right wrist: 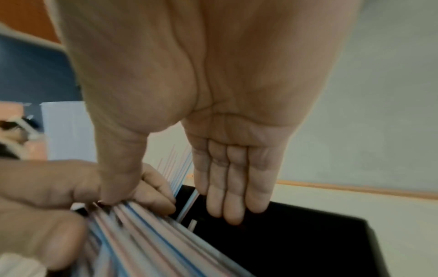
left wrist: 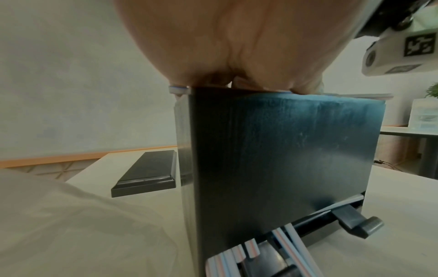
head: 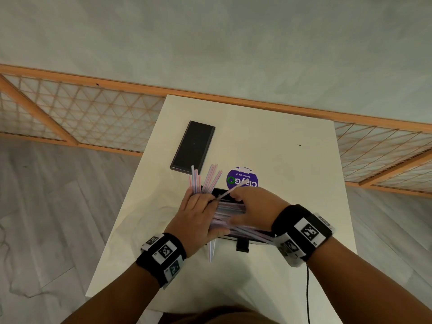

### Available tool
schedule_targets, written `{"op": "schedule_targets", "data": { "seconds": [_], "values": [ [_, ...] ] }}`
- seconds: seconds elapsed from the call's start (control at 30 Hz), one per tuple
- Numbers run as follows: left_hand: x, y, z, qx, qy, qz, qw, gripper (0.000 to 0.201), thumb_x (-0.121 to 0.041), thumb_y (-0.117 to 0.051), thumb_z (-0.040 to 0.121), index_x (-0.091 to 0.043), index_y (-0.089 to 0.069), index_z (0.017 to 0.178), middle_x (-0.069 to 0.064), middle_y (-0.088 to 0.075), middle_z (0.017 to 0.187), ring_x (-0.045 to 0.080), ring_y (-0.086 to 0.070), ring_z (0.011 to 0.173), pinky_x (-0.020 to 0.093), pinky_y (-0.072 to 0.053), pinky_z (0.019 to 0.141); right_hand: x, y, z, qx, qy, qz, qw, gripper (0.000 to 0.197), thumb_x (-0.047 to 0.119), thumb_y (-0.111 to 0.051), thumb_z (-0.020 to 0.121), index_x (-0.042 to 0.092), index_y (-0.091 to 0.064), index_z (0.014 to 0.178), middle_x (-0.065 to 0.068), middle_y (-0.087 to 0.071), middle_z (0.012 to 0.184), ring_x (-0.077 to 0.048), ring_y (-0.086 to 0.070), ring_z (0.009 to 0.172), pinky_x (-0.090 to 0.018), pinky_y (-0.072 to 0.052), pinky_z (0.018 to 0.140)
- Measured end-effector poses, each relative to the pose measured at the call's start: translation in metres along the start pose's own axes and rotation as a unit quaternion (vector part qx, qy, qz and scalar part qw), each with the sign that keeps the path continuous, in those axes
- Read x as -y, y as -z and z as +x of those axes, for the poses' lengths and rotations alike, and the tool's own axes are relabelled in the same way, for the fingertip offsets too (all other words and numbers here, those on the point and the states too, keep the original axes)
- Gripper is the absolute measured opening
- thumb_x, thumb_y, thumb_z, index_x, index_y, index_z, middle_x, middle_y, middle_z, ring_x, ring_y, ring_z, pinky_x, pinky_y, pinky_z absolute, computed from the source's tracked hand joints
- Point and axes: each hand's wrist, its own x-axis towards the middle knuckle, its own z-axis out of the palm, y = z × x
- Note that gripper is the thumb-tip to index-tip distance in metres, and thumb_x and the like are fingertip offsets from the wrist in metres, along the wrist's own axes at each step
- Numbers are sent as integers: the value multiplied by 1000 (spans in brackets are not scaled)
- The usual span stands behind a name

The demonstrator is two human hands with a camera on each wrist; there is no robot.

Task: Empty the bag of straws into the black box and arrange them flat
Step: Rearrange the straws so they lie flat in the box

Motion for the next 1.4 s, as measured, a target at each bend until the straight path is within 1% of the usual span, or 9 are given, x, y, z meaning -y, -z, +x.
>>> {"op": "schedule_targets", "data": {
  "seconds": [0.13, 0.3, 0.5, 0.7, 0.87, 1.03, 1.13, 1.23, 1.4],
  "values": [
    [-3, 15, -2, -45, 34, -50, 997, 72, -74, -35, 98, -18, -59, 135, 1, -56, 132, 21, -50, 129, 49, -13, 128, -7, 1, -13, -68, -51, 57, 995, 29, 45, -71, 89, 22, -54, 89, 5, -63, 83, -19, -58, 78, -28, -44, 66],
    [0, 52, 6, -185, 229, -186, 937, 55, -50, -65, 94, -16, -51, 135, 4, -52, 135, 18, -43, 127, 39, -36, 112, -11, 5, -6, -156, -143, 187, 959, 32, 37, -69, 94, 19, -48, 110, 2, -67, 80, -15, -62, 75, -24, -41, 60],
    [30, 43, 24, 18, 382, -318, 868, 65, -49, -60, 95, -15, -44, 149, 7, -50, 150, 30, -51, 132, 49, -41, 112, 9, 9, 24, -105, -133, 250, 953, 29, 27, -66, 95, -1, -63, 100, -8, -69, 74, -26, -68, 67, -39, -56, 72],
    [19, 46, 37, 44, 342, -417, 841, 28, -49, -68, 91, -26, -66, 106, 3, -72, 100, 21, -68, 93, 49, -54, 93, 40, 14, 43, -96, -99, 258, 956, 18, 23, -64, 94, 9, -64, 84, -4, -67, 69, -15, -60, 60, -30, -51, 62],
    [18, 47, 47, 41, 295, -382, 875, 49, -76, -53, 73, -46, -64, 110, -19, -72, 104, 11, -63, 109, 68, -7, 121, 57, 20, 51, -35, -61, 238, 969, 22, 9, -51, 95, 0, -69, 86, -10, -63, 82, -21, -56, 76, -42, -52, 80],
    [22, 53, 50, 36, 347, -422, 837, 30, -62, -53, 93, -45, -65, 72, -5, -64, 63, 47, -62, 103, 80, -27, 109, 66, 31, 36, -35, -4, 256, 966, 42, 2, -42, 99, 18, -72, 124, 3, -66, 113, -13, -58, 100, -21, -45, 87],
    [28, 55, 54, 6, 344, -392, 853, 40, -62, -46, 99, -33, -68, 83, -9, -64, 73, 29, -66, 89, 61, -40, 110, 58, 34, 28, -66, -8, 235, 970, 42, 7, -43, 102, 17, -62, 138, 4, -60, 122, -8, -51, 106, -23, -39, 94],
    [31, 74, 59, -36, 315, -423, 849, 44, -59, -49, 101, -24, -75, 100, -5, -71, 97, 13, -65, 92, 35, -47, 91, 45, 27, 22, -89, -20, 218, 972, 39, 13, -50, 101, 18, -60, 138, 4, -62, 122, -10, -56, 107, -31, -47, 101],
    [31, 124, 58, -91, 234, -441, 862, 37, -45, -47, 106, -23, -72, 123, -8, -73, 115, 2, -66, 109, 23, -51, 96, 31, 26, 9, -130, -37, 253, 958, 37, 23, -60, 98, 24, -60, 135, 4, -63, 122, -16, -64, 106, -32, -52, 99]
  ]
}}
